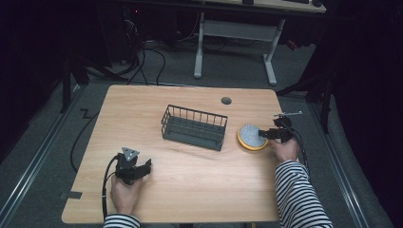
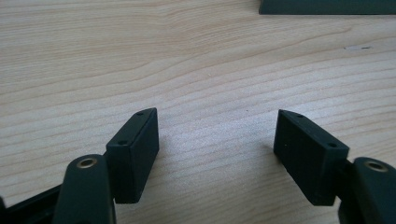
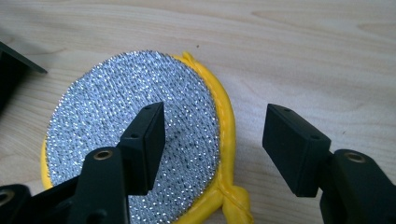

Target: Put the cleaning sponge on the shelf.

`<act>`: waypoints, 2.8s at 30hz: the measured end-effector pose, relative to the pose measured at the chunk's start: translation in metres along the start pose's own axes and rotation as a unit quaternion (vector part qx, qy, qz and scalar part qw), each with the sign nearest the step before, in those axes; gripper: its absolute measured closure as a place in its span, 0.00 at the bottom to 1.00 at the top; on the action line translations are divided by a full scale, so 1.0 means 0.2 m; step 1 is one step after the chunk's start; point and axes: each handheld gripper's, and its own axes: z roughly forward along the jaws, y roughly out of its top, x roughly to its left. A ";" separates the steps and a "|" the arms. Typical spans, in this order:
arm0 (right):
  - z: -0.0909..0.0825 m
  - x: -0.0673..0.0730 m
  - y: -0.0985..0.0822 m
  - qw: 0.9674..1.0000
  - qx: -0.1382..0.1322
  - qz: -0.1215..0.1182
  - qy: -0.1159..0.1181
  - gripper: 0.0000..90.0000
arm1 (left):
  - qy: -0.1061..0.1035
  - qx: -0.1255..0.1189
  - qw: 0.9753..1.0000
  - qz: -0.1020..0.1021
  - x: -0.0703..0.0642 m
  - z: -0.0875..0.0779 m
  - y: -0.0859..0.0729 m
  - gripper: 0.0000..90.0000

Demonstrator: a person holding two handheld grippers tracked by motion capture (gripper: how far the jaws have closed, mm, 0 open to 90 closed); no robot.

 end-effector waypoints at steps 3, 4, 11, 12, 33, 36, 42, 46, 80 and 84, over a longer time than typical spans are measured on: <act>0.01 0.00 0.00 1.000 0.008 0.001 0.007 0.47 | -0.001 0.000 1.000 -0.001 0.00 0.00 0.00 0.35; 0.01 0.00 0.00 1.000 0.012 -0.003 0.008 0.50 | -0.001 -0.001 1.000 -0.001 0.00 0.00 0.00 0.35; 0.03 0.00 0.00 0.999 0.031 -0.004 0.033 0.64 | -0.001 0.000 1.000 0.000 0.00 0.00 0.00 0.35; 0.03 -0.01 -0.01 0.998 0.035 0.006 0.048 0.69 | -0.001 0.000 1.000 0.000 0.00 0.00 0.00 0.35; -0.03 0.06 0.00 0.997 0.014 -0.040 0.059 0.93 | -0.002 0.001 1.000 0.003 0.00 0.00 0.00 0.33; -0.06 0.08 0.00 0.997 0.005 -0.050 0.060 0.93 | -0.003 0.001 1.000 0.002 0.00 0.00 0.00 0.33; -0.12 0.07 0.01 0.996 -0.017 -0.048 0.068 0.93 | -0.004 0.000 1.000 0.000 0.00 0.00 0.00 0.33; -0.16 0.06 0.02 0.996 -0.027 -0.047 0.072 0.93 | -0.005 0.000 1.000 -0.001 0.00 0.00 0.00 0.33; -0.49 0.39 0.35 0.981 -0.102 -0.129 0.098 0.93 | -0.011 -0.002 1.000 -0.006 0.01 0.00 0.00 0.33; -0.45 0.46 0.40 0.980 -0.101 -0.136 0.101 0.93 | -0.010 -0.002 1.000 -0.005 0.01 0.00 0.00 0.33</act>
